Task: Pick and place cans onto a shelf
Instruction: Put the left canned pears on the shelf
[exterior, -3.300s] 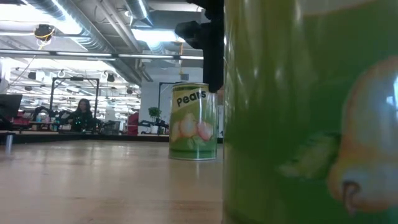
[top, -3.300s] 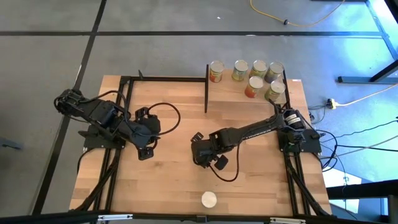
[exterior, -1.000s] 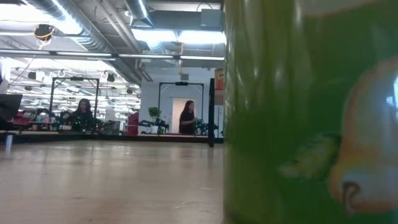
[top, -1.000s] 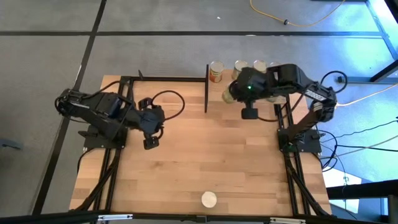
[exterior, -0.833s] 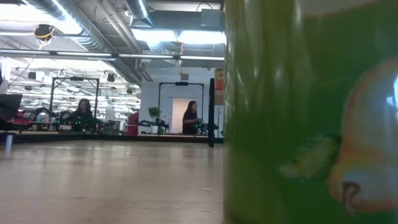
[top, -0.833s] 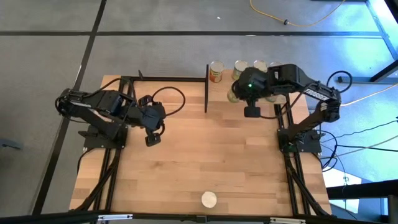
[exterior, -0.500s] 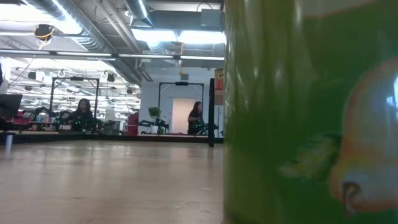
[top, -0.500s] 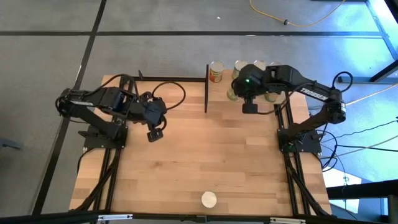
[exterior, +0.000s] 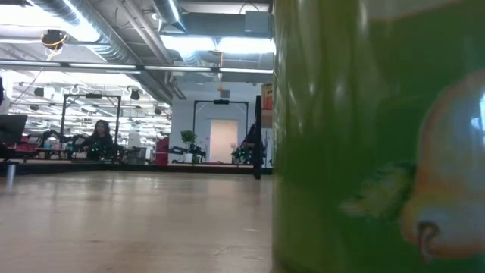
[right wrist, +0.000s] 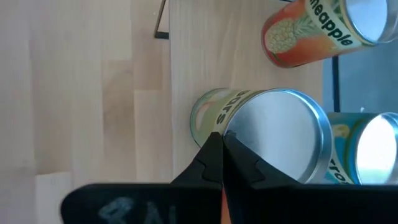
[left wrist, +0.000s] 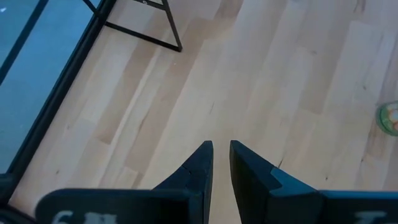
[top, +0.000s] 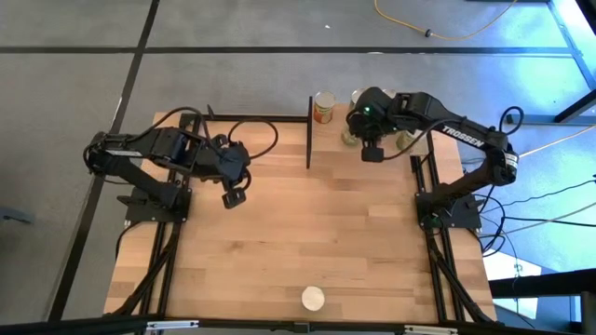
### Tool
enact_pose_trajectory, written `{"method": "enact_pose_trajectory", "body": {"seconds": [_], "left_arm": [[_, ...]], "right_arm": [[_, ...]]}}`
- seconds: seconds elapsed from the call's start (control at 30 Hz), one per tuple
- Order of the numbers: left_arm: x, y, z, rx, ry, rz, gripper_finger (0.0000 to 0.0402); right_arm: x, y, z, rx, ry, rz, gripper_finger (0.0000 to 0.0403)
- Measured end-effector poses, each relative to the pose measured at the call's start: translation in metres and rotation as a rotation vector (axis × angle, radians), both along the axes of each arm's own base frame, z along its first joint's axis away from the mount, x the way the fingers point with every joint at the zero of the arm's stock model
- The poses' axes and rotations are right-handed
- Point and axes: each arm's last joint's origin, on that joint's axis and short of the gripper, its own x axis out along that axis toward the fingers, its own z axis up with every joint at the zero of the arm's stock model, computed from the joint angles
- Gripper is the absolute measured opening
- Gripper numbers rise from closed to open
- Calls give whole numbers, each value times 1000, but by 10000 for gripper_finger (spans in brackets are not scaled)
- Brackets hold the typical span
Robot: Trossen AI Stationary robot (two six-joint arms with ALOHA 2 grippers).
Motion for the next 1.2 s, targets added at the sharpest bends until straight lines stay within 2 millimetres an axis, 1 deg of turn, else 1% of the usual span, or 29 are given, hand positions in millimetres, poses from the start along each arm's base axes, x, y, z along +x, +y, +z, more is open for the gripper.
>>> {"method": "enact_pose_trajectory", "body": {"seconds": [0.23,0.4,0.63,0.93,1.1,1.2], "left_arm": [[0,4,0,0,0,16,47],[0,4,0,0,0,17,47],[0,4,0,0,0,17,47],[0,4,0,0,0,17,47],[0,4,0,1,0,17,47],[0,4,0,0,0,18,47]], "right_arm": [[-3,-7,0,-3,8,13,0],[-5,-10,0,-7,12,2,7],[-5,-9,-1,27,4,18,10],[-5,-9,0,24,-3,21,19],[-5,-9,0,24,-2,22,5],[-5,-9,0,24,-2,22,8]]}}
